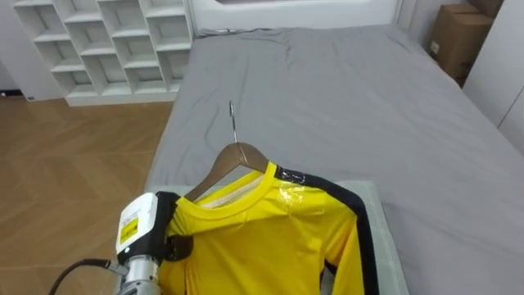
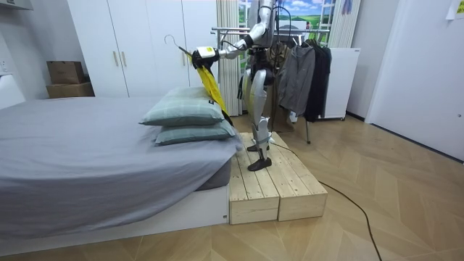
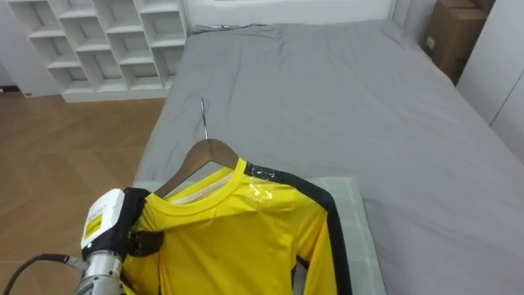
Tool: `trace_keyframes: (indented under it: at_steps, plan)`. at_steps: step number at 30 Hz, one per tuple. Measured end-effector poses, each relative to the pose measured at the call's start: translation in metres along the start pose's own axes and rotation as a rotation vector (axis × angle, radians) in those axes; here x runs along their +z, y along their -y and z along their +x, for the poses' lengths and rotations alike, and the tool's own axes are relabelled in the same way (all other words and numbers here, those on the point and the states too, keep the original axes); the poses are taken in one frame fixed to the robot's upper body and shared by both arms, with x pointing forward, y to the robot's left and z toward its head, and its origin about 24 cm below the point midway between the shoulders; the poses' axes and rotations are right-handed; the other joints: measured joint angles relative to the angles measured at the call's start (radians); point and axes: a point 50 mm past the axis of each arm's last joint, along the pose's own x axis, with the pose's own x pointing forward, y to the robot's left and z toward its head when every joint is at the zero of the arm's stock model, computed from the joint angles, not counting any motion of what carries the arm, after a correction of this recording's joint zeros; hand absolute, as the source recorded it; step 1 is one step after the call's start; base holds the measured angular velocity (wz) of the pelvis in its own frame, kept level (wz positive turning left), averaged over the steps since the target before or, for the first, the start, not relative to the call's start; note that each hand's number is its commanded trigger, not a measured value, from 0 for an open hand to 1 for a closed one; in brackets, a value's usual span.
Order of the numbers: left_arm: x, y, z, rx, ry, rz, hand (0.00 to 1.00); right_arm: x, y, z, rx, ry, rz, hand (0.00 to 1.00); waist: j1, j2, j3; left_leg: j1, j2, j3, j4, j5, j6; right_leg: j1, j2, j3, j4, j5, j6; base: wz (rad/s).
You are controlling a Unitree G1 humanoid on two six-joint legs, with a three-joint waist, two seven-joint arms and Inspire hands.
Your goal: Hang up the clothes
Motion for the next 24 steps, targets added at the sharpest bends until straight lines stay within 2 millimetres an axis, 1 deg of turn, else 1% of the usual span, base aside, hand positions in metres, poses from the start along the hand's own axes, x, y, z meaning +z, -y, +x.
trace_keyframes:
  at_steps: [4,15,17,20,22,24]
  plan:
    - [-0.001,0.000,-0.001,0.008,0.003,0.008,1.00,0.000,0.001,0.000,-0.005,0.000,0.029,0.00,0.000,-0.004,-0.0001,0.001,0.000,-0.005,0.002,0.000,0.000,0.005,0.000,-0.007,-0.001,0.000,0.000,0.04]
    - [0.002,-0.001,-0.004,0.015,0.033,0.017,1.00,-0.004,0.003,0.000,-0.017,-0.009,0.059,0.00,-0.002,-0.005,0.0006,0.001,0.000,-0.004,0.002,0.000,0.000,0.005,0.000,-0.007,-0.003,0.000,0.000,0.00]
    - [0.005,-0.002,-0.006,0.024,0.055,0.022,1.00,-0.006,0.004,-0.001,-0.023,-0.012,0.057,0.00,0.000,-0.004,0.0008,0.001,0.000,-0.002,0.002,0.000,0.000,0.004,0.000,-0.006,-0.006,0.000,0.000,0.00]
    - [0.012,-0.007,-0.006,0.066,0.089,0.007,1.00,-0.006,0.009,-0.001,-0.069,-0.013,0.005,0.00,-0.003,0.001,0.0026,-0.001,-0.001,0.001,0.003,0.000,0.000,-0.002,0.000,0.001,-0.002,0.000,0.000,-0.05]
    - [0.014,-0.010,-0.006,0.105,0.101,-0.003,1.00,-0.011,0.015,-0.002,-0.123,-0.023,-0.050,0.00,-0.010,0.009,-0.0008,0.000,-0.002,0.002,-0.001,0.000,0.000,-0.001,-0.001,0.004,-0.002,0.000,0.000,0.00]
    - [0.015,-0.011,-0.006,0.121,0.106,-0.008,1.00,-0.014,0.018,-0.003,-0.160,-0.029,-0.103,0.00,-0.012,0.012,-0.0014,0.005,-0.002,0.002,-0.003,0.000,0.000,0.003,-0.001,0.004,-0.002,0.000,0.000,0.00]
